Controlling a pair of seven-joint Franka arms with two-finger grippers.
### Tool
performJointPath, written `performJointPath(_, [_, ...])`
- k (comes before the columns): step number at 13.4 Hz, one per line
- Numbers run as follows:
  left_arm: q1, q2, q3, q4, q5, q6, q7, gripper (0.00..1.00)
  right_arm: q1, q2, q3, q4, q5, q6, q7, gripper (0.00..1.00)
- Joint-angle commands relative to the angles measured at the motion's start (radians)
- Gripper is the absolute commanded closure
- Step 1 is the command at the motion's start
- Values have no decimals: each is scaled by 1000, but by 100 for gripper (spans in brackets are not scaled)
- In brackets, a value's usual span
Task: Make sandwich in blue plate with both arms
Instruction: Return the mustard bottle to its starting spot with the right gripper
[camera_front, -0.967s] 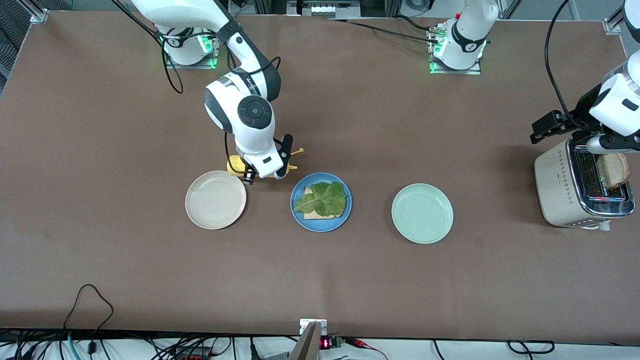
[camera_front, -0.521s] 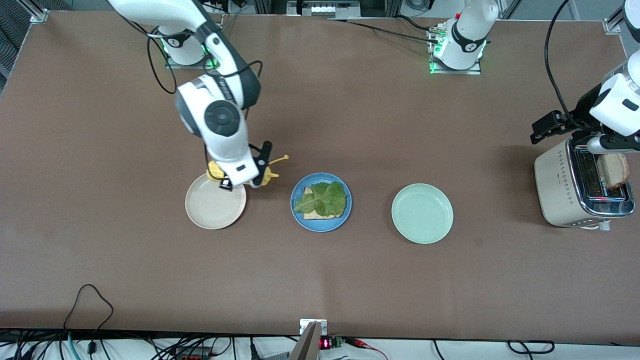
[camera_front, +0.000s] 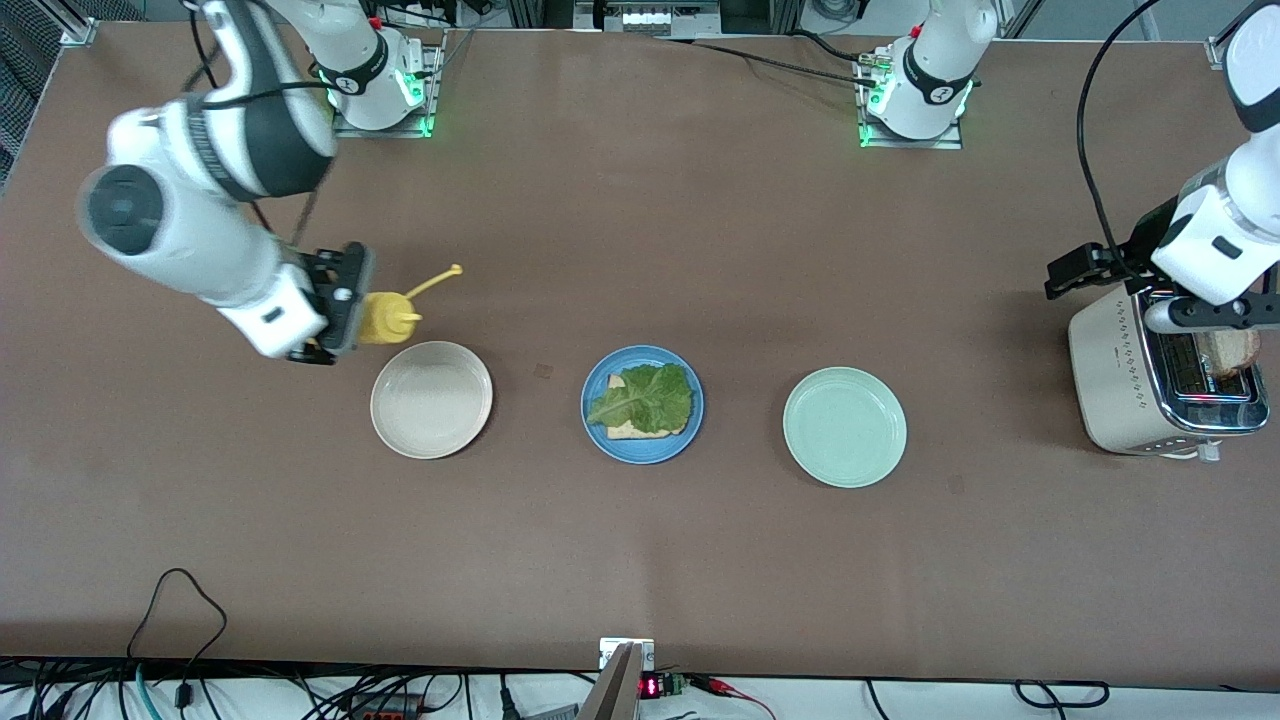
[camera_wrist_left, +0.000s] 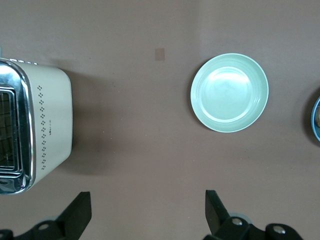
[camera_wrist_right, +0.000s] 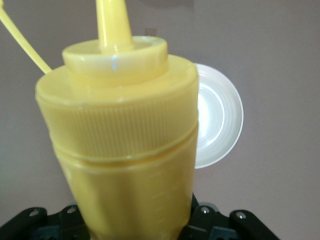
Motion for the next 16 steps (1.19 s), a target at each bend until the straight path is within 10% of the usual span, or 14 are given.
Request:
performJointPath(1, [11, 46, 8, 53, 15, -19, 3, 0, -188, -34, 30, -58, 159, -27, -311, 100])
performJointPath(9, [252, 228, 38, 157, 41, -10, 371, 0, -599, 162, 30, -66, 497, -191, -989, 100])
performJointPath(16, [375, 313, 38, 156, 132, 112, 617, 0, -773, 388, 20, 29, 516, -288, -1163, 100])
